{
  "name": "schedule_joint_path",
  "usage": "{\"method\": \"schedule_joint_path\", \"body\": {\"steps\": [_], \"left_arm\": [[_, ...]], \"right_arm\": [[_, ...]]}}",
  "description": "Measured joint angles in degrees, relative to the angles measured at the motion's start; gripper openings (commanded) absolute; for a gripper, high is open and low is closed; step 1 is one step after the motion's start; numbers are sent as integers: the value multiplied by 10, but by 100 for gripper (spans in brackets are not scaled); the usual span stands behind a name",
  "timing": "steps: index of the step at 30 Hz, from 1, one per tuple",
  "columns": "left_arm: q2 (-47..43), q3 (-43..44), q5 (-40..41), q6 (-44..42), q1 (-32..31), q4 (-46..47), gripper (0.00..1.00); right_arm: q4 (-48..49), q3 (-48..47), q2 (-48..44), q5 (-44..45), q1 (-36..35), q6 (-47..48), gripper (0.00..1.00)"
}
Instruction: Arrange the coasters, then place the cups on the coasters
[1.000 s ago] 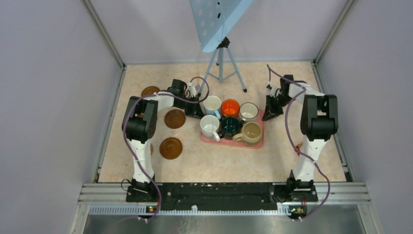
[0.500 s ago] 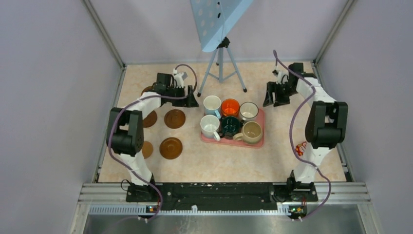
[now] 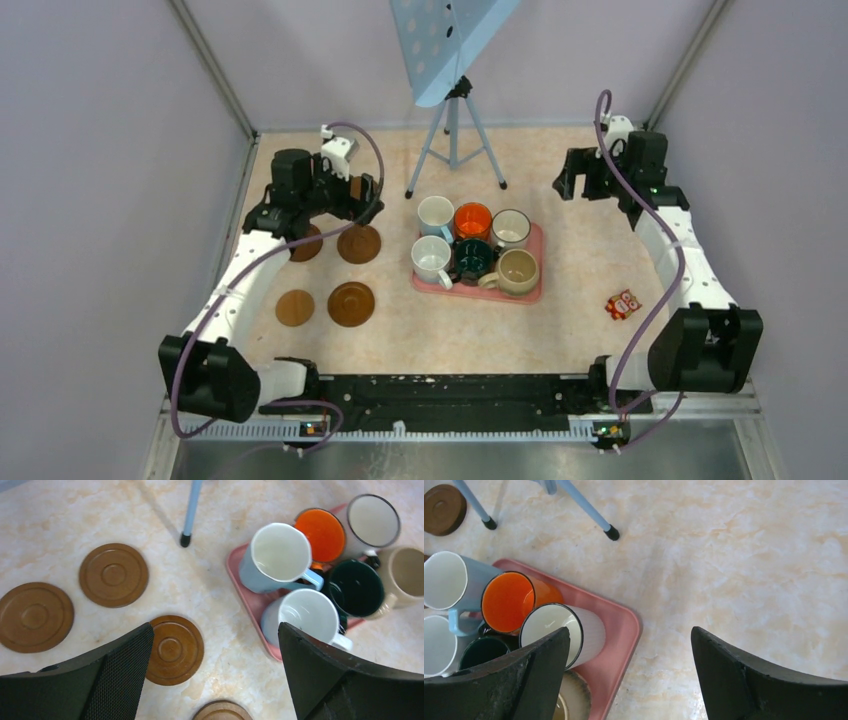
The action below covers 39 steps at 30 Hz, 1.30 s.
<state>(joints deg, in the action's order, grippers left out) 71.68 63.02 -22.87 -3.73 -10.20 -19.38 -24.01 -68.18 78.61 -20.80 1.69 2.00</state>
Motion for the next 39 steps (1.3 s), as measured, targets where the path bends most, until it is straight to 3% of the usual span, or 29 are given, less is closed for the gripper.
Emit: {"method": "schedule_joint_path", "body": {"steps": [5, 11, 16, 22, 33, 39], "left_arm": [[0, 11, -19, -22, -31, -50, 99], [-47, -59, 25, 12, -137, -56, 99], [-50, -87, 137, 90, -252, -53, 99], [9, -95, 248, 188, -389, -54, 99], [147, -58, 335, 280, -416, -43, 99], [174, -41, 366, 308, -420, -48, 99]], "right_arm": [[21, 17, -22, 35, 1, -6, 89], [-19, 16, -23, 78, 1, 8, 88], [-37, 22, -50, 94, 1, 18, 87], [-40, 49, -73, 95, 1, 49, 87], [-38, 94, -101, 82, 1, 70, 87], [-29, 115, -120, 73, 1, 75, 86]]}}
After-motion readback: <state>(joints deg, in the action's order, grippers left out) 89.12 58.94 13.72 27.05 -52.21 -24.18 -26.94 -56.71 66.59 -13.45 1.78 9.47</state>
